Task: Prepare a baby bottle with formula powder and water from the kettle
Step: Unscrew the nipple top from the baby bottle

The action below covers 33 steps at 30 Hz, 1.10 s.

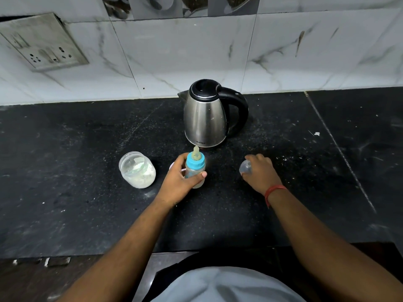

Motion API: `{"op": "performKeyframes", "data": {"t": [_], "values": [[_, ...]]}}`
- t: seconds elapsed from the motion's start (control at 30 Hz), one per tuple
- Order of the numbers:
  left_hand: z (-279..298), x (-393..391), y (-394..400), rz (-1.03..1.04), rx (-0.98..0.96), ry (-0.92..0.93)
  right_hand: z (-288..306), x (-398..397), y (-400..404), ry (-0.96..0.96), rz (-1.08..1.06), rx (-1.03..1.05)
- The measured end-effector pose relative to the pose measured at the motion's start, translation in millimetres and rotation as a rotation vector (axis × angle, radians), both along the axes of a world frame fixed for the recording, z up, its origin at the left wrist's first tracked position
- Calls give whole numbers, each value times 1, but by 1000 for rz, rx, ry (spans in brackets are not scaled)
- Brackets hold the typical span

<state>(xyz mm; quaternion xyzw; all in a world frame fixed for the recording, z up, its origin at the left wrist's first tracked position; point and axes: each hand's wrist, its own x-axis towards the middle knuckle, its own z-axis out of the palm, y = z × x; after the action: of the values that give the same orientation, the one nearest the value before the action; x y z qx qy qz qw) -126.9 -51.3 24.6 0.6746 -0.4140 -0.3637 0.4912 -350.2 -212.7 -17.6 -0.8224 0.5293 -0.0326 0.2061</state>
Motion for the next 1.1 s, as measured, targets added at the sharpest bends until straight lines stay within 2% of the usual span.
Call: {"op": "performKeyframes", "data": {"t": [0.1, 0.2, 0.27, 0.33, 0.43, 0.57, 0.8, 0.93, 1.1], "values": [[0, 0, 0, 9, 10, 3, 9, 1, 1, -53, -24, -60], [-1, -1, -2, 21, -19, -27, 26, 10, 8, -319, -11, -218], [0, -2, -4, 20, -31, -63, 44, 26, 19, -546, 32, -155], [3, -4, -6, 18, -61, -100, 58, 45, 34, -677, 96, -1], [7, -10, -11, 23, -110, -145, 67, 72, 57, -660, 185, 179], [11, -15, -15, 39, -130, -179, 73, 91, 73, -812, 38, 317], [14, -26, -19, 79, -184, -219, 78, 107, 75, -921, -119, 256], [18, -30, -24, 103, -147, -169, 82, 112, 75, -1035, -181, 227], [24, -24, -28, -73, -144, -178, 86, 108, 69, -1064, -183, 334]]}}
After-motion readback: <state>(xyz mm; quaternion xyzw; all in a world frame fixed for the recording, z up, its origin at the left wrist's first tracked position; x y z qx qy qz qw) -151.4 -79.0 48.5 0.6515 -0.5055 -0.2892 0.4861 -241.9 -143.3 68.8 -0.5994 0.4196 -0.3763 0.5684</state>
